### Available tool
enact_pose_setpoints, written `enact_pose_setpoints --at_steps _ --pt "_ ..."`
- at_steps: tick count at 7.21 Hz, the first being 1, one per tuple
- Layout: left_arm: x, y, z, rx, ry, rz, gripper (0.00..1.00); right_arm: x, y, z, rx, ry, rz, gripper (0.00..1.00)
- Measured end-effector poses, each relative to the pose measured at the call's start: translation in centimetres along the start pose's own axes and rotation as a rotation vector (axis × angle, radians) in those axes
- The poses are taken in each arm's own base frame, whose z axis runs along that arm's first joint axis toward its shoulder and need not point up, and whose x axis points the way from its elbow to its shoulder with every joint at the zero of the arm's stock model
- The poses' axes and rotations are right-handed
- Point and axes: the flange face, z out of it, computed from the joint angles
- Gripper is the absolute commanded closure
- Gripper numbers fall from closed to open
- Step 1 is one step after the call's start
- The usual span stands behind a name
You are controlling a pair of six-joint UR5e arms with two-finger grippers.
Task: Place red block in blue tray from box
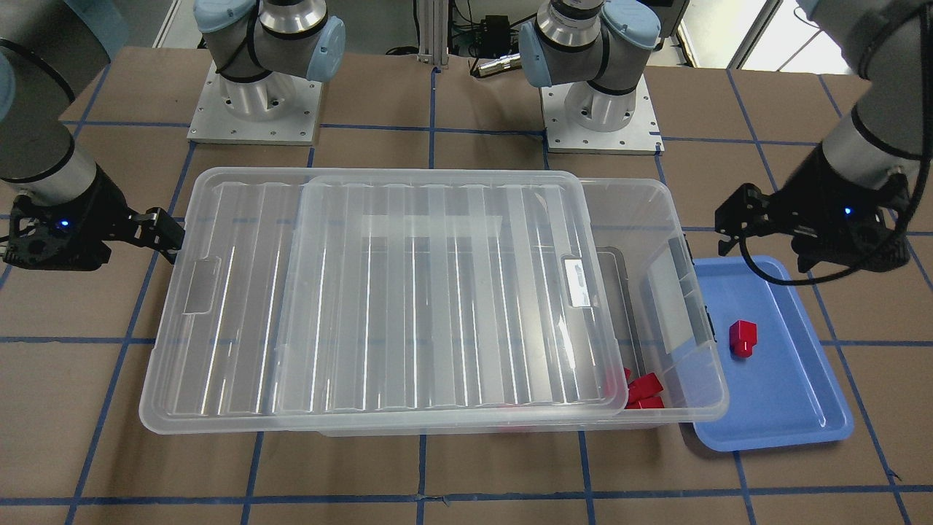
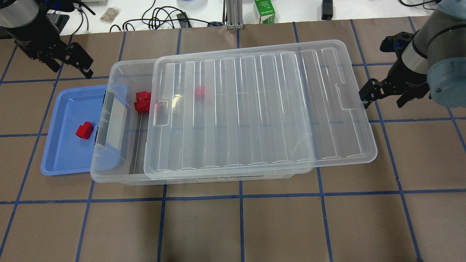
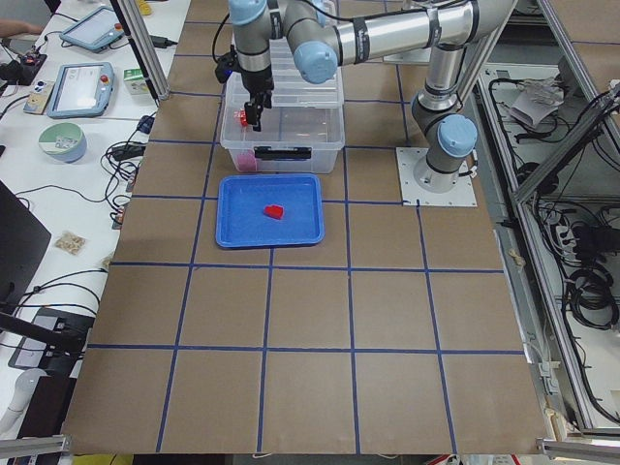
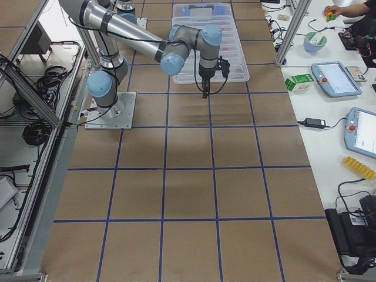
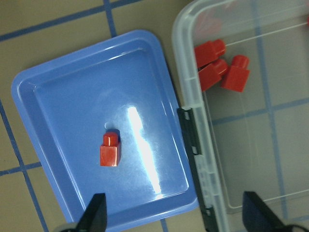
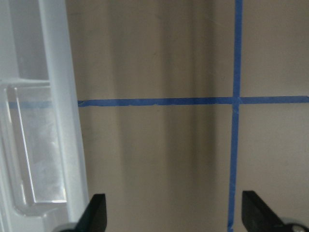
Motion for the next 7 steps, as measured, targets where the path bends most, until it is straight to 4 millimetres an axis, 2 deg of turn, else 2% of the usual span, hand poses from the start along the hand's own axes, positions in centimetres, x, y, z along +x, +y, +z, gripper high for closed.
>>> enact_pose_setpoints --at_steps 1,2,3,5,6,7 --pt "4.2 0.0 -1.7 0.020 -0.004 -0.002 0.00 -2.8 0.1 -0.1 0.003 0.001 0.018 0.00" --pt "7.8 -0.1 -2.2 0.023 -0.002 -0.032 0.00 -5.2 0.3 -0.1 0.008 0.003 0.031 0.00" --pt "10.2 0.1 -1.7 0.014 0.007 -0.070 0.00 -6.8 0.5 -0.2 0.015 0.004 0.037 0.00" --pt "12.2 0.6 -0.6 -0.001 0.015 -0.152 0.00 -7.8 0.4 -0.5 0.027 0.007 0.033 0.00" --pt "12.5 0.9 -0.8 0.005 0.014 -0.173 0.00 -7.8 0.1 -1.5 0.045 0.009 0.026 0.00" --pt "12.6 1.2 -1.0 0.010 0.013 -0.179 0.00 -8.0 -0.2 -3.8 0.074 0.005 0.024 0.00"
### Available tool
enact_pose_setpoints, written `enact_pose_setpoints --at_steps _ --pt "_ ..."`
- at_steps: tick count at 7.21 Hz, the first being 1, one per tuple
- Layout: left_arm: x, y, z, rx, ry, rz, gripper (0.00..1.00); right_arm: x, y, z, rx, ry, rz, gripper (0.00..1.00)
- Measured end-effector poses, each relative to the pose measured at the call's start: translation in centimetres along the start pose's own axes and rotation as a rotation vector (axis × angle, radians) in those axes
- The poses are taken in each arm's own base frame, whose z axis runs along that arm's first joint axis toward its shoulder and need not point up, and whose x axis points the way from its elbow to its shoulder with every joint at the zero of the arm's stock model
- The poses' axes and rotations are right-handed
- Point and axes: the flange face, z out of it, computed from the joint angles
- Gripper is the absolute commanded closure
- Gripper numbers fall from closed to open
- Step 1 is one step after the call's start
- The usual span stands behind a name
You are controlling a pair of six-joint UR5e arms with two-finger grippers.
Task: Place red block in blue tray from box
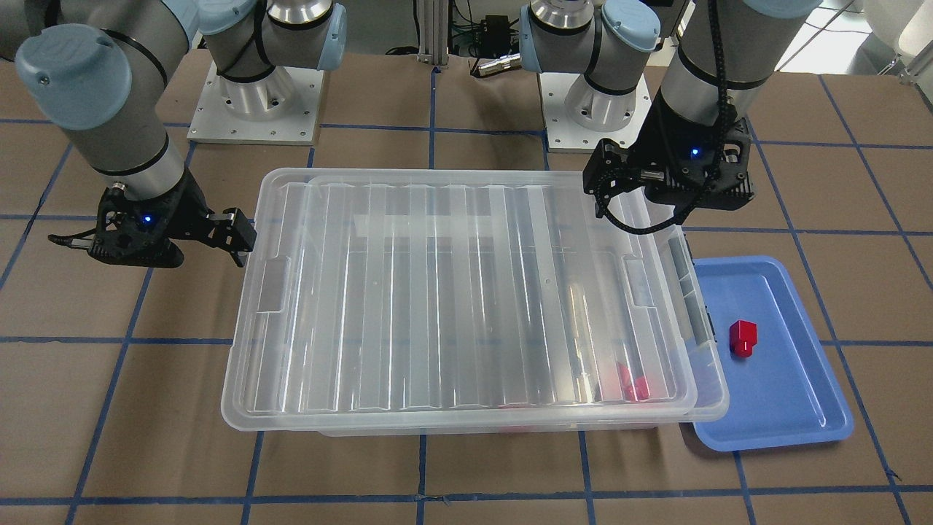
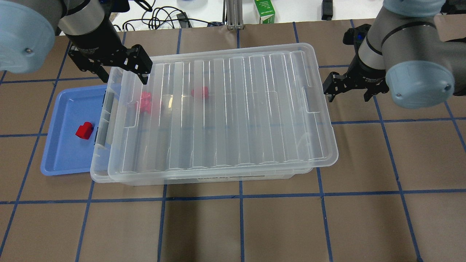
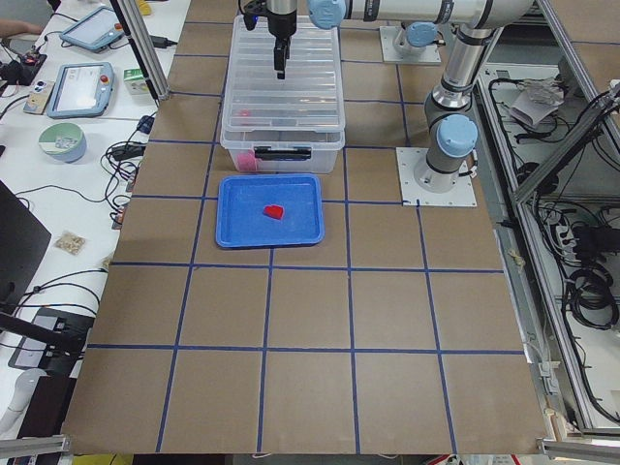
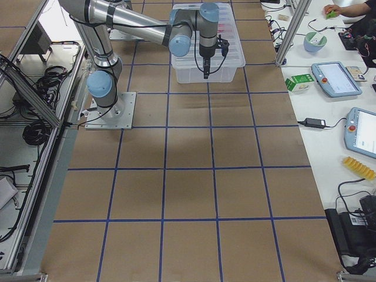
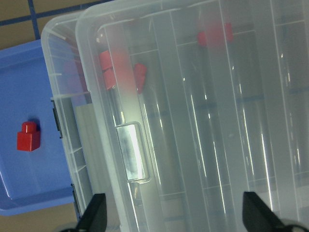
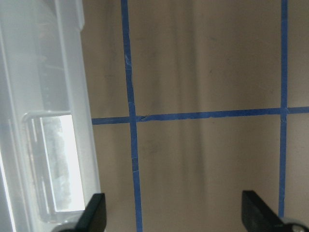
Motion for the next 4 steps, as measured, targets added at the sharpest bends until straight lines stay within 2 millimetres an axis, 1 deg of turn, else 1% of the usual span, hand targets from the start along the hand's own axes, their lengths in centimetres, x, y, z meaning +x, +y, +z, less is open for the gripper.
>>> enact_pose_setpoints --at_steps 1,2,3,4 --pt "-0.1 0.0 -0.1 0.016 0.001 -0.002 0.00 -1.1 -0.1 -3.5 0.027 -0.020 0.001 0.00" --pt "-0.2 -0.2 -0.1 0.043 0.007 -0.008 0.00 -3.3 0.3 -7.4 0.039 -0.043 0.008 0.00" --pt "-0.1 -0.2 0.0 0.056 0.017 -0.012 0.00 -5.8 1.2 -11.0 0.032 -0.052 0.018 0.00" --pt "0.0 0.0 0.3 0.058 0.023 -0.012 0.00 -7.3 1.9 -13.1 0.014 -0.042 0.015 0.00"
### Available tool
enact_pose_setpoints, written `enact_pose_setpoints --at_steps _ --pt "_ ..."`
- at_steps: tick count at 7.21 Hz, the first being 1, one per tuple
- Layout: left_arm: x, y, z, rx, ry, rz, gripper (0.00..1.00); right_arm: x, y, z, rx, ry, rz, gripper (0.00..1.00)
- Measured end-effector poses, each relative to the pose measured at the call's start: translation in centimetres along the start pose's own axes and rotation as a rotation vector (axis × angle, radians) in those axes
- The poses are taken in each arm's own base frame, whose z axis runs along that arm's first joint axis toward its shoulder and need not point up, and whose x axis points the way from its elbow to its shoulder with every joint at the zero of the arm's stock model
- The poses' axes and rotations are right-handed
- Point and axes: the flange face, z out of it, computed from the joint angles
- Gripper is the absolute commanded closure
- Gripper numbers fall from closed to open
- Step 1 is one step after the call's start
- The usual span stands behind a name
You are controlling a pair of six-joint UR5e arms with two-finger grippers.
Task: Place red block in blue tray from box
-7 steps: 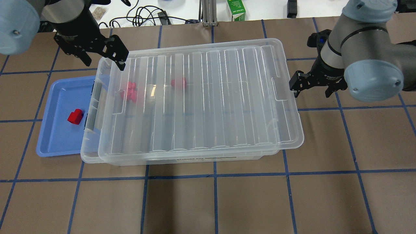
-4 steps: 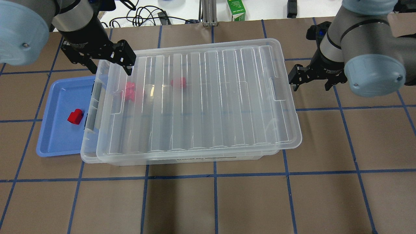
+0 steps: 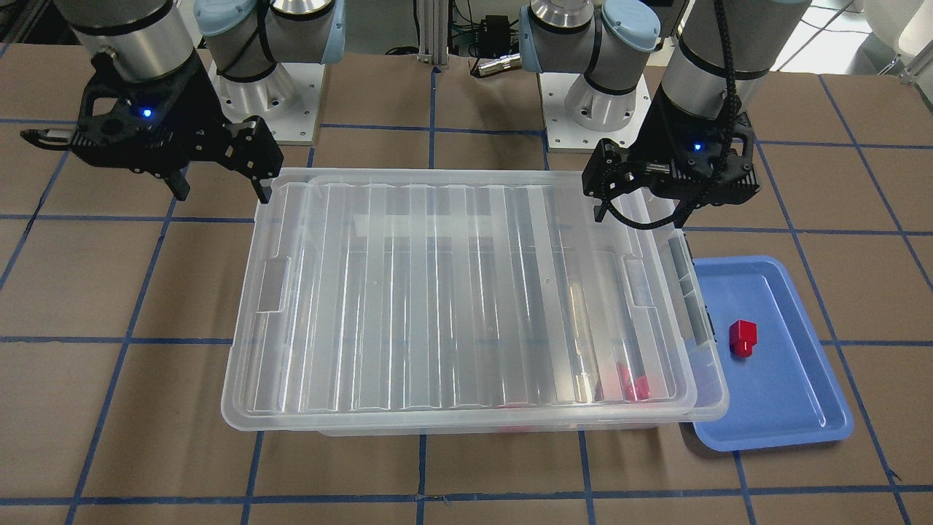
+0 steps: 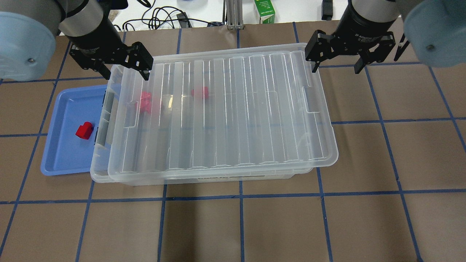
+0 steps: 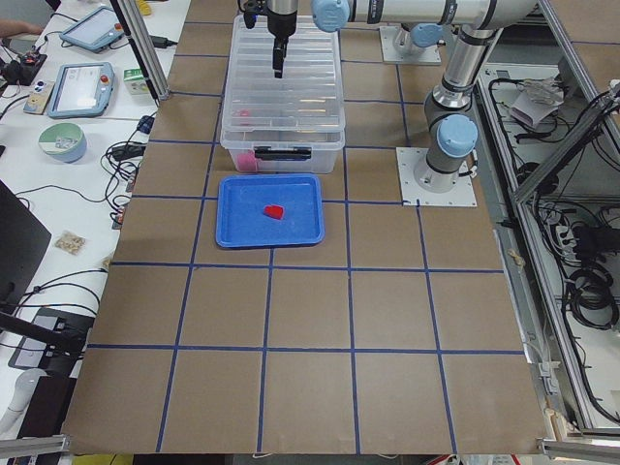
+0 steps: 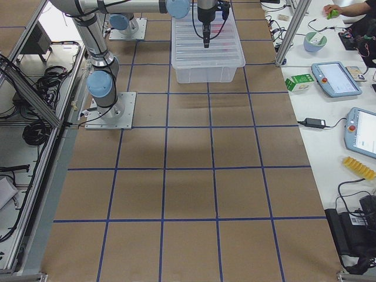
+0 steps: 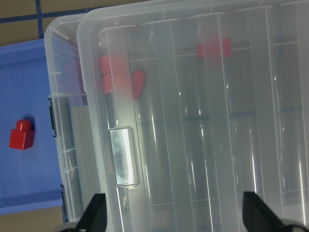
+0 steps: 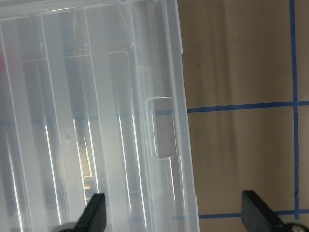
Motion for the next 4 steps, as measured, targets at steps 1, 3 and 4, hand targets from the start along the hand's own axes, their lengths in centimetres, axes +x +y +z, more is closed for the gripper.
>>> enact_pose_setpoints --at_steps 1,3,4 --pt "0.1 0.1 0.2 -0.004 0.001 0.001 0.00 -0.4 0.4 -0.4 -0.020 0.026 -0.006 0.00" --pt "0.3 0.4 -0.3 -0.018 0.002 0.003 0.00 -0.4 0.8 -0.3 -0.034 0.058 -0.014 0.00" --pt "0.3 0.4 -0.8 -0.015 0.001 0.003 0.00 -0.4 0.9 -0.3 -0.034 0.057 -0.014 0.00"
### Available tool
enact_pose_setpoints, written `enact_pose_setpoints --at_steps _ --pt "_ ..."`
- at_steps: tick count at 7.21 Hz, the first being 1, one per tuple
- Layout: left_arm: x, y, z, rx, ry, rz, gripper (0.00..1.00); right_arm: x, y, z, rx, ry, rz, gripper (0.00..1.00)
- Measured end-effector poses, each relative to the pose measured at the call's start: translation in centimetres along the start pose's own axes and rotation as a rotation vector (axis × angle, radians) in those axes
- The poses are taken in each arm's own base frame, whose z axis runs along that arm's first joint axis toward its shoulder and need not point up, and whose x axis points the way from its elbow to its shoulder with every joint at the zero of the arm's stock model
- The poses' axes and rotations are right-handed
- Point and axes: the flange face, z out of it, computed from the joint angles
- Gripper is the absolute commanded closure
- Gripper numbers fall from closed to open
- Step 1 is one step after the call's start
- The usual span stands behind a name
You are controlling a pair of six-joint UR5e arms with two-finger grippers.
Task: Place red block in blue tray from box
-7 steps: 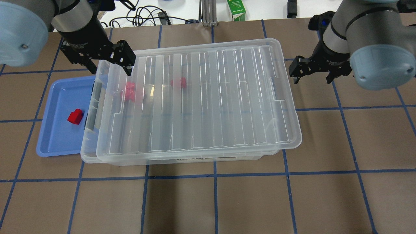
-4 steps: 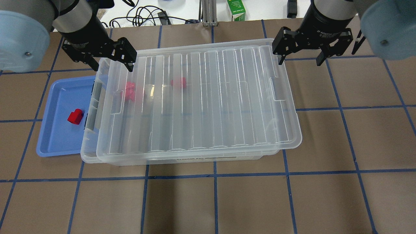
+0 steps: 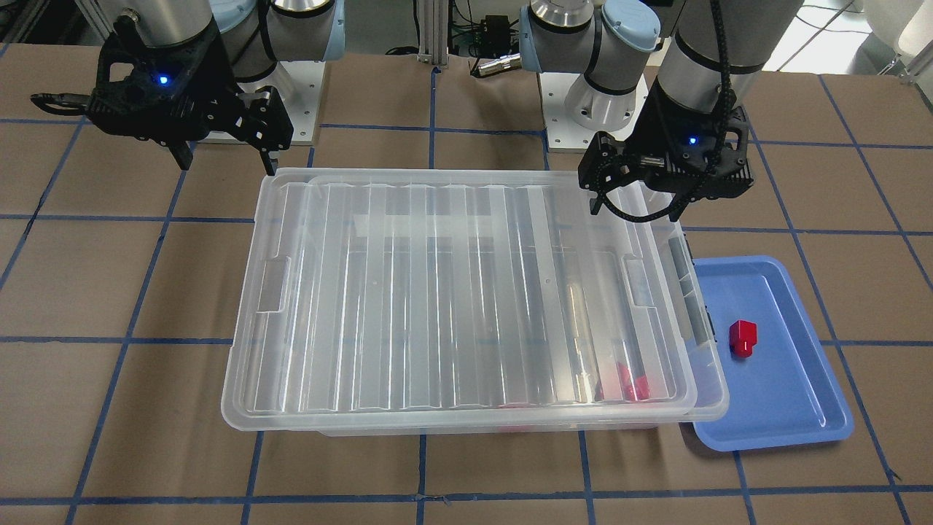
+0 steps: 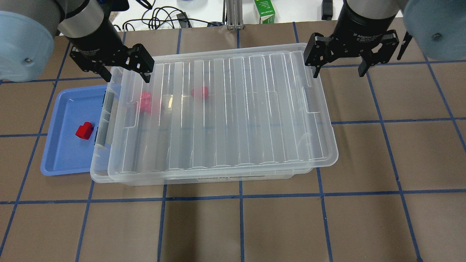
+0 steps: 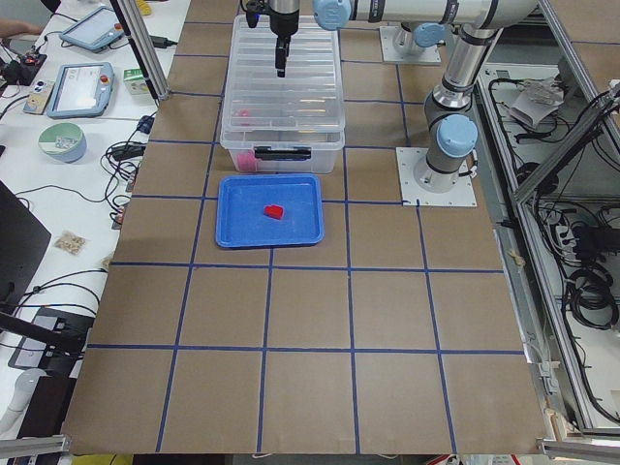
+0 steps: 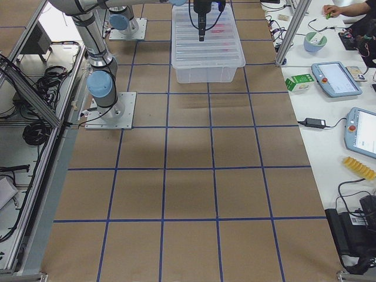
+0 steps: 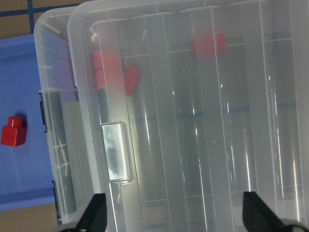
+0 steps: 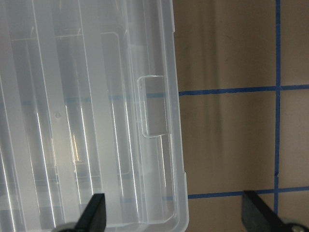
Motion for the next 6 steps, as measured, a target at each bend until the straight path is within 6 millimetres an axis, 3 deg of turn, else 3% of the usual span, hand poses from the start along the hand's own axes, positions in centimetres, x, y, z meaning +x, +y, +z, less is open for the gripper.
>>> enact_pose_setpoints --at_steps 6 --pt "0.07 -0.06 -0.67 0.001 0.001 0.006 0.00 -0.12 0.09 -0.01 -0.001 -0.002 0.000 0.00"
